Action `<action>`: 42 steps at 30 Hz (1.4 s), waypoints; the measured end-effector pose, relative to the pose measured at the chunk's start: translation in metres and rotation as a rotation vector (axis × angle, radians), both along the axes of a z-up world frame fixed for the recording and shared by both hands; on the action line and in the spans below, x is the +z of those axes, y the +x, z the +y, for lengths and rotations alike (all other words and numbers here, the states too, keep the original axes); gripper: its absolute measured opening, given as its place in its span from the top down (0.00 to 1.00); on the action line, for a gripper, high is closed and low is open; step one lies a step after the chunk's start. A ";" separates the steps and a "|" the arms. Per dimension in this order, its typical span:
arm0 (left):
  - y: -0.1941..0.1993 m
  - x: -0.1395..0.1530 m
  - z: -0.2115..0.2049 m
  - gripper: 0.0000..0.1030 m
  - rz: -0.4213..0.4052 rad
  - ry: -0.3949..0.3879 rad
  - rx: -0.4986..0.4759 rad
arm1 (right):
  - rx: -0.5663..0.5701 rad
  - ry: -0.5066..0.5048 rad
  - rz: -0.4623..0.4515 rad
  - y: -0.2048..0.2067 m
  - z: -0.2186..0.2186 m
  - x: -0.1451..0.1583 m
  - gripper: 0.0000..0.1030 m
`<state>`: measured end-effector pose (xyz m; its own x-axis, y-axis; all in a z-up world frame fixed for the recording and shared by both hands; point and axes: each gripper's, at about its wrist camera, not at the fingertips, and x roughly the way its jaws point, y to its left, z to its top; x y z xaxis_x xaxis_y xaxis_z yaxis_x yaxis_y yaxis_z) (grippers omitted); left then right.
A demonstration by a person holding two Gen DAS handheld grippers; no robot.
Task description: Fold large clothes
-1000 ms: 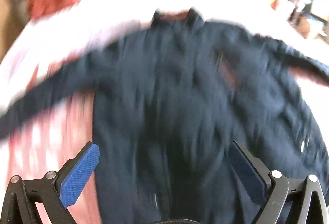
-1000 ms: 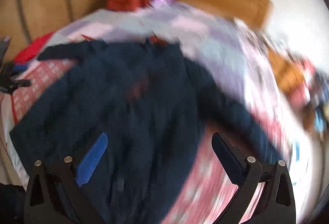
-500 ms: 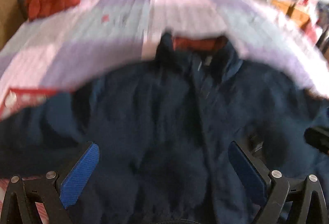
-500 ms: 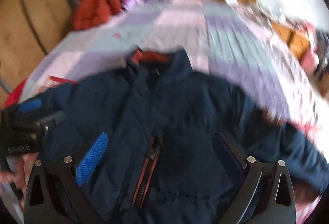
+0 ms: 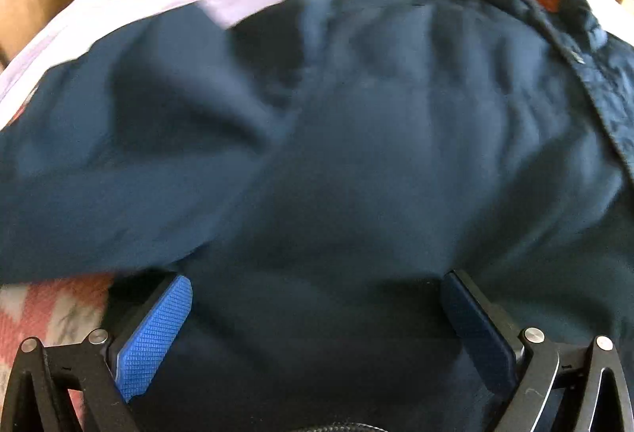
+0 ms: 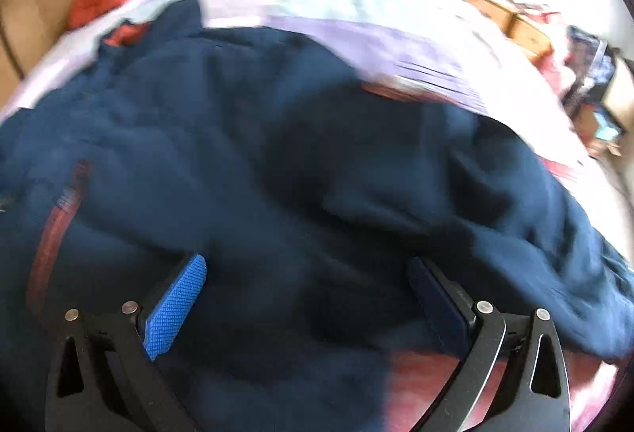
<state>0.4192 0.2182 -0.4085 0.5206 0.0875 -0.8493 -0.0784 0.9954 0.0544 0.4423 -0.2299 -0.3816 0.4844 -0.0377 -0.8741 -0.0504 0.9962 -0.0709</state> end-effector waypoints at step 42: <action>-0.365 0.020 0.046 0.00 0.184 0.024 0.119 | 0.371 -0.056 0.180 -0.424 0.075 0.000 0.00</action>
<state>0.0544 0.2646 -0.3885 0.3416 0.1605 -0.9260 -0.1818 0.9780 0.1024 0.0184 -0.1551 -0.3815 0.3136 0.0612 -0.9476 -0.4221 0.9029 -0.0814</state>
